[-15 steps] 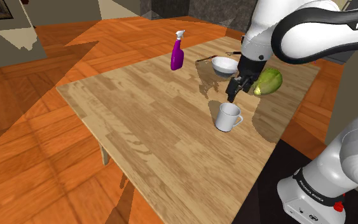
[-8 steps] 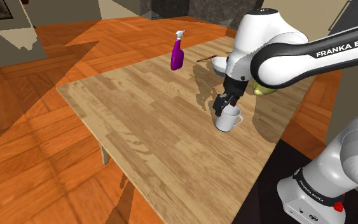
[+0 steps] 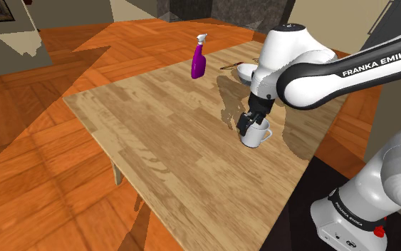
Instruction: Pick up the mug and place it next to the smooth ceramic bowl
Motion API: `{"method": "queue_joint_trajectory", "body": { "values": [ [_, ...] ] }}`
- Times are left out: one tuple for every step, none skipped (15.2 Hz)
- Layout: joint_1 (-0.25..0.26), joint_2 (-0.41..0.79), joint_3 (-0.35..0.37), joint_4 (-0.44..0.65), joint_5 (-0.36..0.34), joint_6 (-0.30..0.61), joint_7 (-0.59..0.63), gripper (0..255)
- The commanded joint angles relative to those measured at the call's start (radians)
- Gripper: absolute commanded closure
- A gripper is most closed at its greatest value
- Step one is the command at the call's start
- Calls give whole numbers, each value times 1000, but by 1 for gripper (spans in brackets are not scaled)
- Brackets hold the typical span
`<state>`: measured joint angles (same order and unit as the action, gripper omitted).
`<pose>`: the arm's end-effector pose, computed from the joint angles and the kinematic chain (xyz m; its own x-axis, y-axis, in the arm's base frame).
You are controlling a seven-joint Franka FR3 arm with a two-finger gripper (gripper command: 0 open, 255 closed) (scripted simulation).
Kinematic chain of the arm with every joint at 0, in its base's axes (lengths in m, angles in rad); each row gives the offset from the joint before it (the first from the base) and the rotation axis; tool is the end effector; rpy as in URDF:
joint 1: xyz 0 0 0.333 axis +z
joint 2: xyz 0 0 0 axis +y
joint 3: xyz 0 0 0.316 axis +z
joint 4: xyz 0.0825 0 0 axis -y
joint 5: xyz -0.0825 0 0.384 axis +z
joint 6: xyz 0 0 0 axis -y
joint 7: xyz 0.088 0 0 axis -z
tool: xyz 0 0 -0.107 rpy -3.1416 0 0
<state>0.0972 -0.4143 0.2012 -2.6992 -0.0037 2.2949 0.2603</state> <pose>0.3662 0.1080 0.3573 0.9994 0.0250 0.0237 0.0230 -0.9965 0.0798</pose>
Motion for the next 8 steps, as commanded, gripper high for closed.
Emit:
{"method": "queue_joint_trajectory", "body": {
  "values": [
    [0,1,0,-2,0,3,0,0],
    [0,1,0,-2,0,3,0,0],
    [0,1,0,-2,0,3,0,0],
    [0,1,0,-1,0,3,0,0],
    [0,1,0,-1,0,3,0,255],
    [0,1,0,-1,0,3,0,255],
    [0,1,0,-1,0,3,0,255],
    [0,1,0,-1,0,3,0,255]
  ]
}}
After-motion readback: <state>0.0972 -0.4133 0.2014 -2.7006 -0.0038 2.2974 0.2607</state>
